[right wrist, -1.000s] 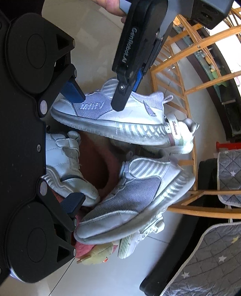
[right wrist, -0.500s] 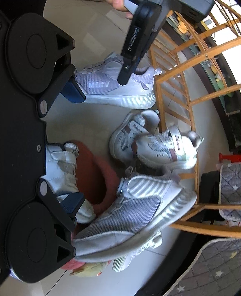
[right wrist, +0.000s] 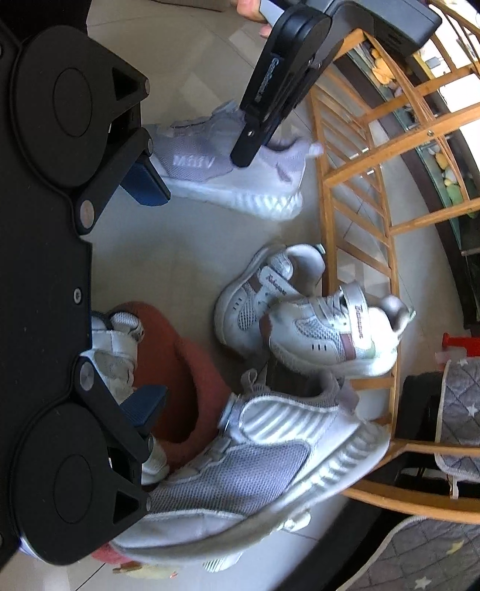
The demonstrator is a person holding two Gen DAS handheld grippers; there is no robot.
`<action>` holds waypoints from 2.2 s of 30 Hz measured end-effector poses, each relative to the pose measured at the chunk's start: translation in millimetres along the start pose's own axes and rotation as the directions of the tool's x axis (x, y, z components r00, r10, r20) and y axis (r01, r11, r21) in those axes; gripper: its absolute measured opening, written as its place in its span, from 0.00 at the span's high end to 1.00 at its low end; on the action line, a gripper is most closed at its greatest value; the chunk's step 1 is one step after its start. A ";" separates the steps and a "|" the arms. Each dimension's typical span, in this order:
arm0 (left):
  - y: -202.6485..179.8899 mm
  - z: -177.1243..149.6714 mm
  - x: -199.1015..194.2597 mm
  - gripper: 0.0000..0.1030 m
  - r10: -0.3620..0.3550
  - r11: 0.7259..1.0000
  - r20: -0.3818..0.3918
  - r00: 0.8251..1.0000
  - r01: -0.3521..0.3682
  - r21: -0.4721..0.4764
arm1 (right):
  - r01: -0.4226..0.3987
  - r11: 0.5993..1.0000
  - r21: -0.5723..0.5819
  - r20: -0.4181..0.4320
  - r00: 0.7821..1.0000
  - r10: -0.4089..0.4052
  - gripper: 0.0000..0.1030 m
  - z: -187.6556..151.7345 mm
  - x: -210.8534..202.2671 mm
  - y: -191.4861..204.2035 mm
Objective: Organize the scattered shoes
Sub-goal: 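Lift the sneaker out of the heap and lower it onto the floor, then open the left gripper and release the sneaker on the floor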
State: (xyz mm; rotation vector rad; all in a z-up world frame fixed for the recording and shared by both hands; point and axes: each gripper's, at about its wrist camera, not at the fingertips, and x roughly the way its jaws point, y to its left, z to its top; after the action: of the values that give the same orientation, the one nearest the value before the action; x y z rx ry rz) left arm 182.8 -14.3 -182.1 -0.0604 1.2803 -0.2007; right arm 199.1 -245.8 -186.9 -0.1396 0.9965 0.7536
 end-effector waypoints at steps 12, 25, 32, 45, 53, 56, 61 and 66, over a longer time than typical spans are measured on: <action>-13.8 9.6 11.0 0.87 -0.020 0.999 0.031 0.999 0.019 0.041 | 0.007 0.999 -0.054 -0.008 1.000 -0.007 0.00 9.2 -19.0 4.1; -25.3 -11.9 -59.5 0.71 0.099 0.991 0.074 0.992 -0.105 0.081 | 0.121 0.987 -0.107 0.070 0.991 -0.114 0.00 40.3 -103.8 6.2; -24.0 -41.2 -96.7 0.67 0.129 0.990 0.075 0.989 -0.133 0.056 | 0.197 0.971 -0.133 0.140 0.974 -0.178 0.00 57.8 -160.1 19.0; -12.1 -75.2 -142.0 0.60 0.202 0.979 0.100 0.974 -0.204 0.010 | 0.305 0.937 -0.171 0.242 0.935 -0.260 0.00 89.2 -233.2 41.1; 6.6 -90.3 -120.8 0.60 0.182 0.983 0.059 0.982 -0.181 -0.019 | 0.323 0.929 -0.180 0.258 0.927 -0.272 0.00 115.8 -230.8 43.0; 16.7 -97.1 -113.0 0.60 0.173 0.985 0.049 0.984 -0.171 -0.034 | 0.330 0.926 -0.184 0.264 0.924 -0.277 0.00 125.7 -229.9 43.8; 36.5 -105.0 -99.7 0.60 0.164 0.982 0.022 0.986 -0.162 -0.093 | 0.323 0.930 -0.174 0.279 0.922 -0.268 0.00 158.2 -214.5 43.5; 38.4 -106.2 -81.5 0.59 0.149 0.983 -0.016 0.989 -0.150 -0.109 | 0.254 0.950 -0.183 0.234 0.950 -0.209 0.00 143.8 -182.9 45.3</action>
State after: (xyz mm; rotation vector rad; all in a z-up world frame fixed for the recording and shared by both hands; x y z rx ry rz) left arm 63.6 45.4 -141.7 -0.0574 1.2971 -0.0010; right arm 214.4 -242.8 49.6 -0.3491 0.6809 0.6407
